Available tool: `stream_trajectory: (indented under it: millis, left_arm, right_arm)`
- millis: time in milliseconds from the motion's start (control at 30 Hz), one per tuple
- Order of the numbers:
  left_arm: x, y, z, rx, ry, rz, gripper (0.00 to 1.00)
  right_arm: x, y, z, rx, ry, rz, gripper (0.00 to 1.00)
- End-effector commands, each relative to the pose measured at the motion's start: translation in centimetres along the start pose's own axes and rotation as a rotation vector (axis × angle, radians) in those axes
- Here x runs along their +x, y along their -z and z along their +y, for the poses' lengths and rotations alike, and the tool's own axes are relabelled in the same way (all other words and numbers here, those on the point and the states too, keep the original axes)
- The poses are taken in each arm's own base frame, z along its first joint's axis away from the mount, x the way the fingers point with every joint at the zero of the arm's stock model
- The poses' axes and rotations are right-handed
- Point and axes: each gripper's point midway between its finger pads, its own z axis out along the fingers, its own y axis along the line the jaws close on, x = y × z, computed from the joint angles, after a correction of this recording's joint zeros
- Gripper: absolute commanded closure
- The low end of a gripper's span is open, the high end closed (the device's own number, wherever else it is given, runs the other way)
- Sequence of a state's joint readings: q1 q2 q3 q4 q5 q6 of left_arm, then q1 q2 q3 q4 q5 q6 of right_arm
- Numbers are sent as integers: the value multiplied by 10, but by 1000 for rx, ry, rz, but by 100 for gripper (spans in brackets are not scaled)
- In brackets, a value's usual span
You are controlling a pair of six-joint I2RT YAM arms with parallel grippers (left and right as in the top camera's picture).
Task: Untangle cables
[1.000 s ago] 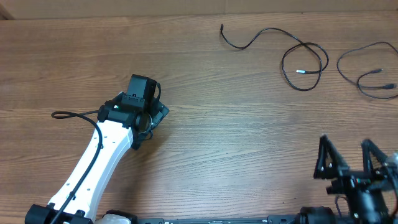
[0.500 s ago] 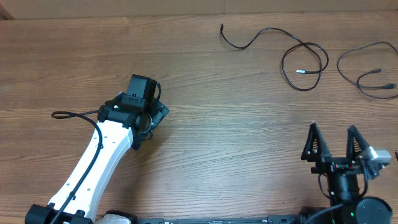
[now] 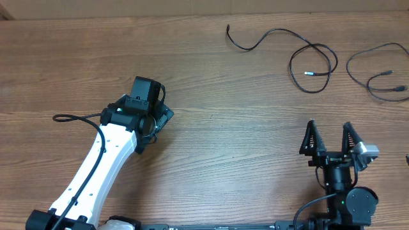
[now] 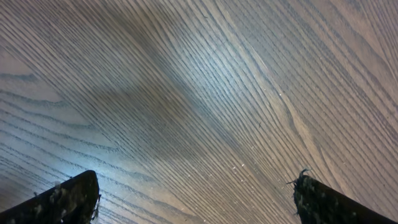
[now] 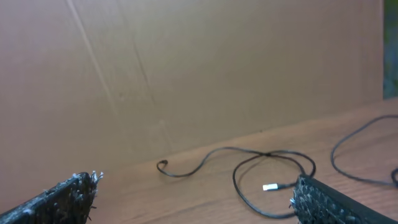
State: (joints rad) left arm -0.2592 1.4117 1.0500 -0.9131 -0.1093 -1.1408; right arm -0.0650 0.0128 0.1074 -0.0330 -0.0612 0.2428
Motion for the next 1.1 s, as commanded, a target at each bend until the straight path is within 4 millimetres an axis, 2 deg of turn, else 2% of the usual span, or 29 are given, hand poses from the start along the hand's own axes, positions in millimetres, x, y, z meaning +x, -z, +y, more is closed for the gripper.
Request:
stream_trajectory:
  millis: [0,133,567,733,900,1067]
  left_arm:
    - [-5,8,-4,26,-12,-19,0]
    - [-5,8,-4,26,-11,-19,0]
    - [-5,8,-4,26,-12,-19,0]
    - [-5,8,-4,26,-12,-19,1]
    - [-5,8,-4,26,-12,-19,1]
    - [-5,8,-4,26,-12,-19,0]
  right_arm:
    - [11,-1,-5,9,2,10,0]
    - [19,-2,-8,15,1,28,0]
    - [29,-3,-10,9,2,21,0]
    - [53,-2,-18,42,-5,121,0]
    - [52,-1,-29,104,3,112,0]
    - [53,-1,-28,91,158,123,0]
